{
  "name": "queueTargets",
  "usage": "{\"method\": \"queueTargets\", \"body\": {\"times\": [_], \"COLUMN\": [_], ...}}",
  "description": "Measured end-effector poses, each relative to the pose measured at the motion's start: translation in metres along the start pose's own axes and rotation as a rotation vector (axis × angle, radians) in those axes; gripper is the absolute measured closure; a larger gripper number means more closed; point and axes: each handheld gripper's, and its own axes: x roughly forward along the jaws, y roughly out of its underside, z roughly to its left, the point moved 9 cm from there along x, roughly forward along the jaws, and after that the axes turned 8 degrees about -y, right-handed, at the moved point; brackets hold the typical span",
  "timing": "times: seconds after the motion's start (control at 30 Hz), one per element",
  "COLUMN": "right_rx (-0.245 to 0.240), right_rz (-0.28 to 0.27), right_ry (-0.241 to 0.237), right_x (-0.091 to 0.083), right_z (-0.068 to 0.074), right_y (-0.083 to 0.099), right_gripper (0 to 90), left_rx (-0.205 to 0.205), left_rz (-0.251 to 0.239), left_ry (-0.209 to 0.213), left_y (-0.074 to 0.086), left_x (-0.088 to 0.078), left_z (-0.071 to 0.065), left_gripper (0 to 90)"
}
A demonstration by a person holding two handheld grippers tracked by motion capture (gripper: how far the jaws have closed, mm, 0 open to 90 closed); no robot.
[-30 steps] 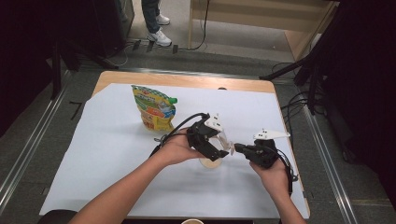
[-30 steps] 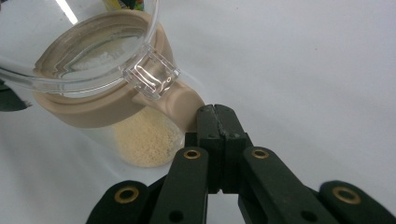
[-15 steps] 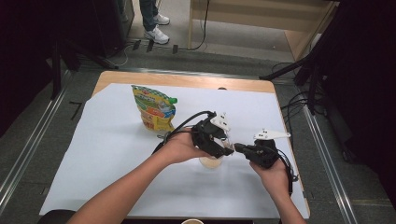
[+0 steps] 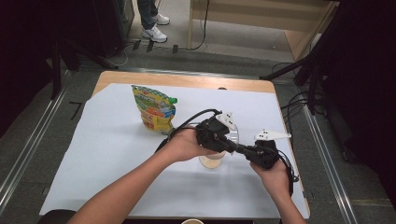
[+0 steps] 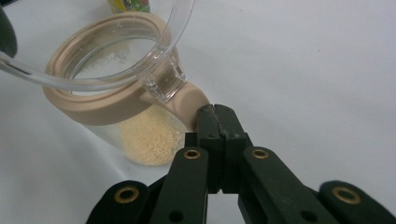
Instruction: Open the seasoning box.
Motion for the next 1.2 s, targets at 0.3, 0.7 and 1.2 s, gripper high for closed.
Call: {"method": "queueTargets", "body": {"times": [0.3, 0.7, 1.2], "right_rx": [0.006, 0.012, -0.001], "right_rz": [-0.006, -0.007, -0.023], "right_ry": [-0.005, -0.006, -0.024], "right_x": [0.000, -0.004, -0.031], "right_z": [0.000, 0.002, 0.047], "right_y": [0.001, 0.002, 0.011], "right_gripper": [90.0, 90.0, 88.4], "left_rx": [-0.026, -0.050, -0.090], "left_rz": [-0.022, 0.000, -0.064], "left_ry": [0.060, 0.076, 0.062], "left_y": [-0.009, -0.004, 0.017], "left_x": [0.012, 0.010, -0.028], "left_z": [0.000, 0.004, 0.014], "left_gripper": [84.8, 74.9, 76.0]}}
